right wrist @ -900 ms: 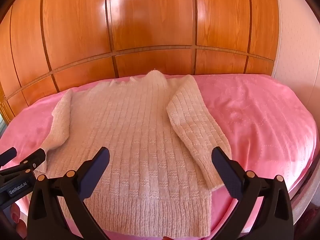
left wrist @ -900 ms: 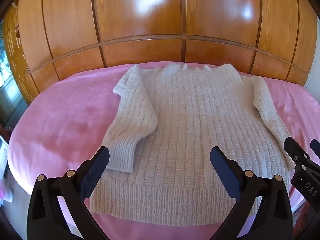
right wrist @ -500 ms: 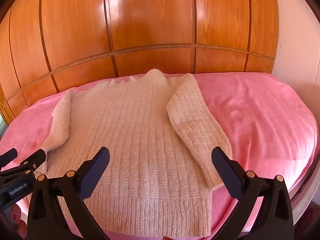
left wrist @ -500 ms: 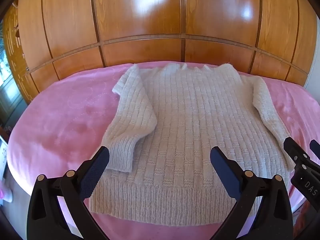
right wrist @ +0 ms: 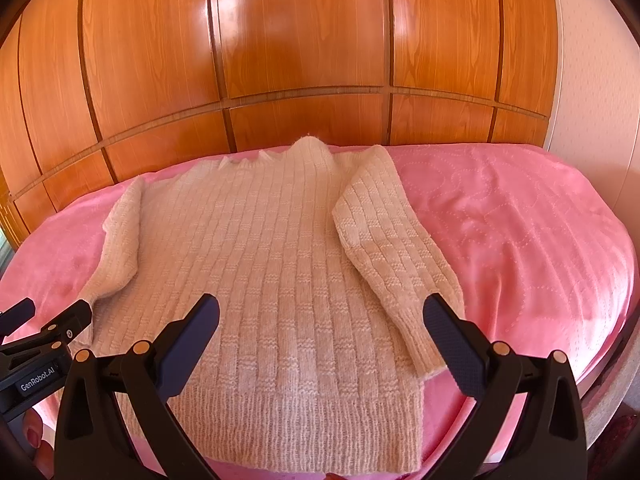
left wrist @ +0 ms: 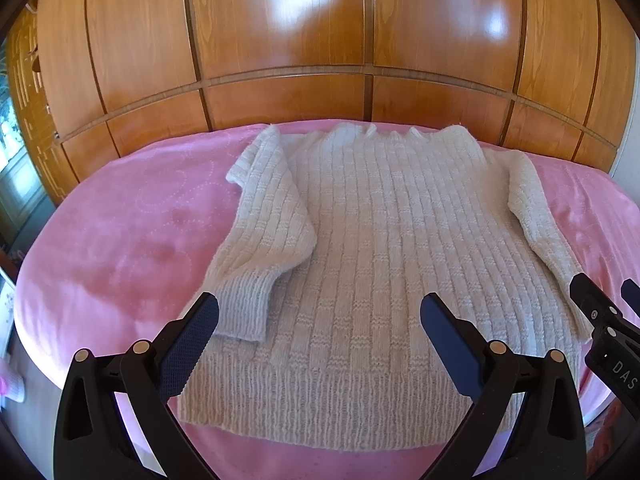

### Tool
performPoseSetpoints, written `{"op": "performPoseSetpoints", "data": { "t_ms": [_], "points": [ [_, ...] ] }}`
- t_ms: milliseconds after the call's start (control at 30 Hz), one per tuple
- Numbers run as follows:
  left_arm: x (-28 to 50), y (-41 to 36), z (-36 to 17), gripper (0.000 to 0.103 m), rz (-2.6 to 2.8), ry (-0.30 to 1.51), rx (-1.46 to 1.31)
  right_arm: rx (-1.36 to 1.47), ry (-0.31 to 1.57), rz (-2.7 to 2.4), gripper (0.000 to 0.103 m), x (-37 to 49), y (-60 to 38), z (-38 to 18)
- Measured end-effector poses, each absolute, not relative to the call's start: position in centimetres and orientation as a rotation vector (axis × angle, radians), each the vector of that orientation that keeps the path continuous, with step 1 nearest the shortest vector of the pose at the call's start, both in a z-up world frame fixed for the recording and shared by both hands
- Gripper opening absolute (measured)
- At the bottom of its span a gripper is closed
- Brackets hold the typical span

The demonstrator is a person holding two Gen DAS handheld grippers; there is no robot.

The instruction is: Fold small clothes

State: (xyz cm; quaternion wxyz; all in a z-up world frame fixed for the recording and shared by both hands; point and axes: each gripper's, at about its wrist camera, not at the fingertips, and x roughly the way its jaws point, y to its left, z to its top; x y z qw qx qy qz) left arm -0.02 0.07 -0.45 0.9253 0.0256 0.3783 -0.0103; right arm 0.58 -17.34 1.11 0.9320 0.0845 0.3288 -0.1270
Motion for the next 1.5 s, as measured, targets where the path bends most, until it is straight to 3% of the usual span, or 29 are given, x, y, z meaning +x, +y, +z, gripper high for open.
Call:
{"op": "performPoseSetpoints", "data": {
  "t_ms": [1500],
  "points": [
    [0.24,0.52,-1.02,0.1,-0.022,0.8,0.048,0.176,0.69,-0.252,0.101,0.98,-17.38,0.65]
  ]
}}
